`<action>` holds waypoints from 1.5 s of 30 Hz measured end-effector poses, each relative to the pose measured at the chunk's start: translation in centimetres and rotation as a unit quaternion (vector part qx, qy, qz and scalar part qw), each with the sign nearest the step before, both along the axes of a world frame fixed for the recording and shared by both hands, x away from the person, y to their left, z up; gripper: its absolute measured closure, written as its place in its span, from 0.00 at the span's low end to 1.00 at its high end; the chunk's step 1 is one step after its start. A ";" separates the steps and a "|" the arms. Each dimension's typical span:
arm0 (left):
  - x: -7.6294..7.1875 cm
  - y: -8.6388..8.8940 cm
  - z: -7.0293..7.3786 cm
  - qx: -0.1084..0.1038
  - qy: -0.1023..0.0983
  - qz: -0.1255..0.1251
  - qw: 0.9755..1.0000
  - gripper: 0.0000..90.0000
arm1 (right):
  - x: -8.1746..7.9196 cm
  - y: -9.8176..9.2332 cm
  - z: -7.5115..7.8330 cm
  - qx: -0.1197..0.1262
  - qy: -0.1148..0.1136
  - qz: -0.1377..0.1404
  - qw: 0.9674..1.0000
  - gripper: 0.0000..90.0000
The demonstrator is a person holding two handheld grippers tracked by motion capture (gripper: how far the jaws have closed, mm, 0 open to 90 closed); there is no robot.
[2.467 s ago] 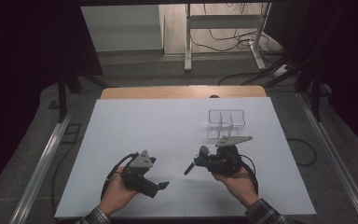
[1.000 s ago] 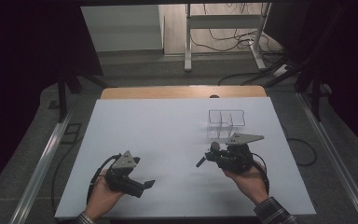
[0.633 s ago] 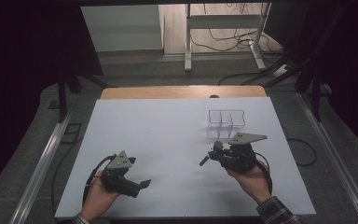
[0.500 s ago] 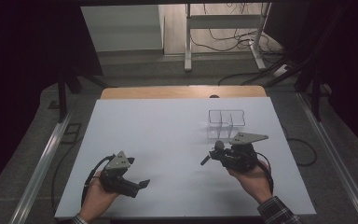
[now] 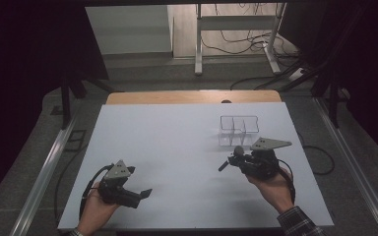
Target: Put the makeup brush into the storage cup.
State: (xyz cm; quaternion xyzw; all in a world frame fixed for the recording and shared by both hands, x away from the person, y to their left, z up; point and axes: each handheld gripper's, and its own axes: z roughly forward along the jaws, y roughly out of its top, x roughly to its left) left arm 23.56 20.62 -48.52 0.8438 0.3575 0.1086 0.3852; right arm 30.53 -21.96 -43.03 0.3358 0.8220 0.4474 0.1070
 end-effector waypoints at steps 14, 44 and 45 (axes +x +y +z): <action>-0.6 2.1 -0.1 -0.006 0.003 0.021 1.000 0.03 | 0.2 -1.1 0.2 -0.007 -0.005 -0.016 1.000 0.85; -1.9 5.4 -0.5 -0.025 0.011 0.061 0.998 0.03 | 0.9 -3.8 0.7 -0.004 -0.013 -0.061 0.998 0.85; -1.9 5.5 -0.5 -0.024 0.011 0.062 0.998 0.02 | 1.0 -3.8 0.7 -0.003 -0.013 -0.063 0.998 0.85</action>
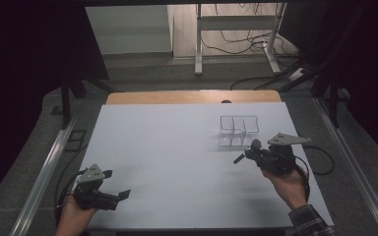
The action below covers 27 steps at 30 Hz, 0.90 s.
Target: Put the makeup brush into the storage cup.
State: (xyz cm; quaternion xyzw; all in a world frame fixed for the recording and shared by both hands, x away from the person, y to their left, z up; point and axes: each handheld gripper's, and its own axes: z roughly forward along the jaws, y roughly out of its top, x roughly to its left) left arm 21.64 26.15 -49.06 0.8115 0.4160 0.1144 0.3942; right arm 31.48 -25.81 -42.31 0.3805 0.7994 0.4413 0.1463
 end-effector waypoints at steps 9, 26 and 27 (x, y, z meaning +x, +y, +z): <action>-0.4 1.0 -0.1 -0.004 0.001 0.010 1.000 0.02 | 0.2 -0.7 0.4 0.003 -0.007 -0.011 1.000 0.85; -0.9 2.5 -0.4 -0.008 0.003 0.029 1.000 0.02 | 0.9 -2.4 1.0 0.014 -0.019 -0.038 0.999 0.85; -0.9 2.5 -0.5 -0.007 0.003 0.028 1.000 0.02 | 0.9 -2.5 1.0 0.013 -0.019 -0.040 0.999 0.85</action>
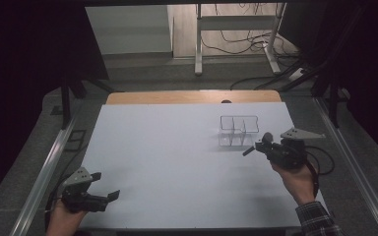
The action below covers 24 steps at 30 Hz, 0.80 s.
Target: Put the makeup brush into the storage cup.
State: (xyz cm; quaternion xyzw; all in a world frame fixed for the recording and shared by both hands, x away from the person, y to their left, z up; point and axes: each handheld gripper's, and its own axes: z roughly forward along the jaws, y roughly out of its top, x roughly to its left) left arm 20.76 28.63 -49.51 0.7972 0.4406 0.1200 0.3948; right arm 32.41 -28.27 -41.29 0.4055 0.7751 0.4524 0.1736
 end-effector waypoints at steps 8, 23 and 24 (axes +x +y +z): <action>0.1 -0.2 -0.1 0.007 0.004 -0.005 1.000 0.02 | 0.4 -0.5 0.3 0.008 -0.006 -0.007 1.000 0.85; 0.1 -0.3 -0.1 0.007 0.004 -0.007 1.000 0.02 | 1.2 -0.9 0.9 0.018 -0.010 -0.017 1.000 0.85; 0.1 -0.3 -0.1 0.007 0.004 -0.007 1.000 0.02 | 1.3 -0.9 0.9 0.019 -0.011 -0.017 1.000 0.85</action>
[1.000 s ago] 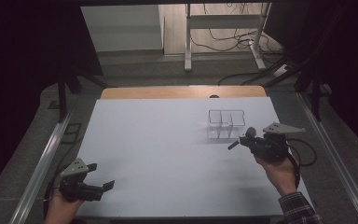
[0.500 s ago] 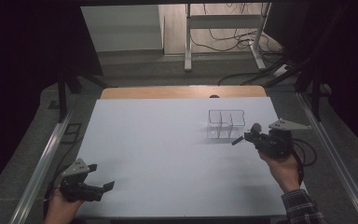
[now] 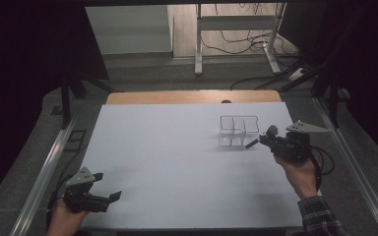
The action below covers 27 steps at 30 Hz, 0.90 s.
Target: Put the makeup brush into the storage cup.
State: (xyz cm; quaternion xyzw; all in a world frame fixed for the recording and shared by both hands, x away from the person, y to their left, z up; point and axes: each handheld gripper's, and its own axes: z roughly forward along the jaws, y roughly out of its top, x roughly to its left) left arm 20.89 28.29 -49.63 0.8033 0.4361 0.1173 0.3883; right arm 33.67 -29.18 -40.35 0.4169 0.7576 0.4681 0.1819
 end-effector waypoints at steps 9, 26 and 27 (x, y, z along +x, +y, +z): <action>0.1 0.0 -0.1 0.001 0.002 0.001 1.000 0.02 | 0.5 -0.3 0.4 0.004 -0.002 -0.007 1.000 0.85; 0.1 0.1 -0.1 0.003 0.001 0.005 1.000 0.02 | 1.5 -0.8 1.5 0.014 -0.007 -0.015 1.000 0.85; 0.1 0.1 -0.1 0.004 0.001 0.005 1.000 0.02 | 1.5 -0.8 1.6 0.014 -0.009 -0.014 1.000 0.85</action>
